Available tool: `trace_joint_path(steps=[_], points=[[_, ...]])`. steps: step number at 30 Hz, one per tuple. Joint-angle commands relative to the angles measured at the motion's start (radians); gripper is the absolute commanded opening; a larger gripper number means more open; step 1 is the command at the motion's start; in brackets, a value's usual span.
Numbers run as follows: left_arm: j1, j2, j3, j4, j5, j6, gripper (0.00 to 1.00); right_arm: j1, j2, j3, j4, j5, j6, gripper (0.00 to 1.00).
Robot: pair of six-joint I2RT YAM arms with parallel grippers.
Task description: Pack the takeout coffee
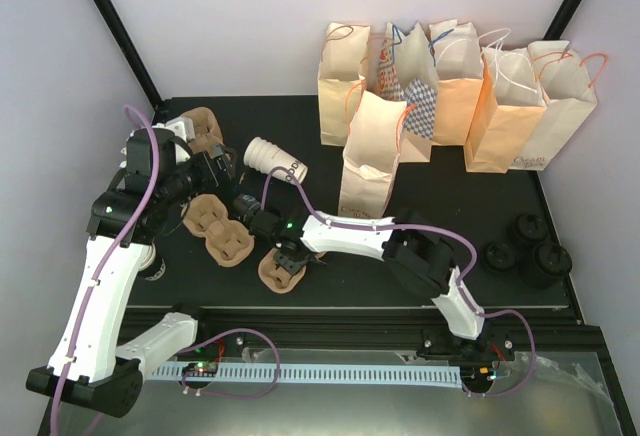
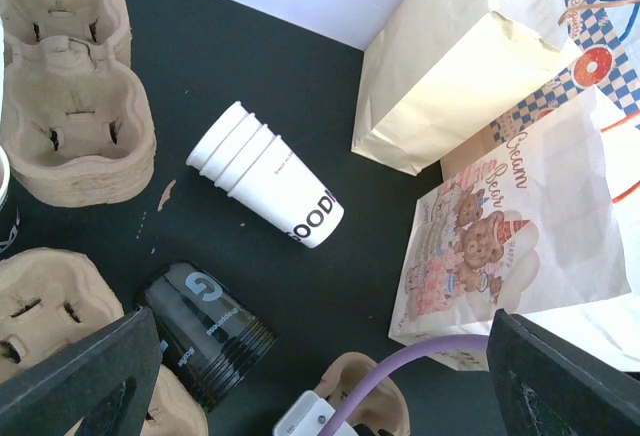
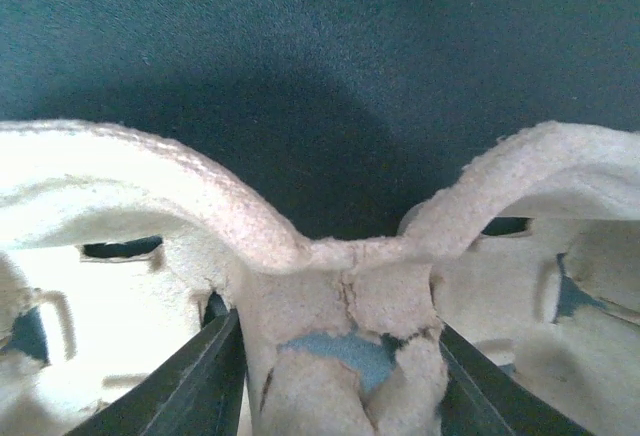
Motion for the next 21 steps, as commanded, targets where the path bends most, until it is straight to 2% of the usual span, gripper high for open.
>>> trace_joint_path(steps=[1,9,15,21], points=[[0.006,-0.010,0.003,0.014,0.014,-0.004,0.92,-0.005,-0.081,0.004,-0.003,-0.006,-0.015,0.47],[0.006,-0.015,0.001,0.008,0.000,0.010,0.92,-0.014,-0.317,-0.001,-0.017,0.020,-0.036,0.46],[0.006,-0.016,-0.009,0.021,0.000,0.020,0.92,-0.045,-0.558,-0.027,-0.011,0.067,-0.022,0.45],[0.005,0.019,-0.047,0.099,0.130,0.012,0.90,-0.111,-0.806,-0.028,0.077,0.060,-0.077,0.43]])
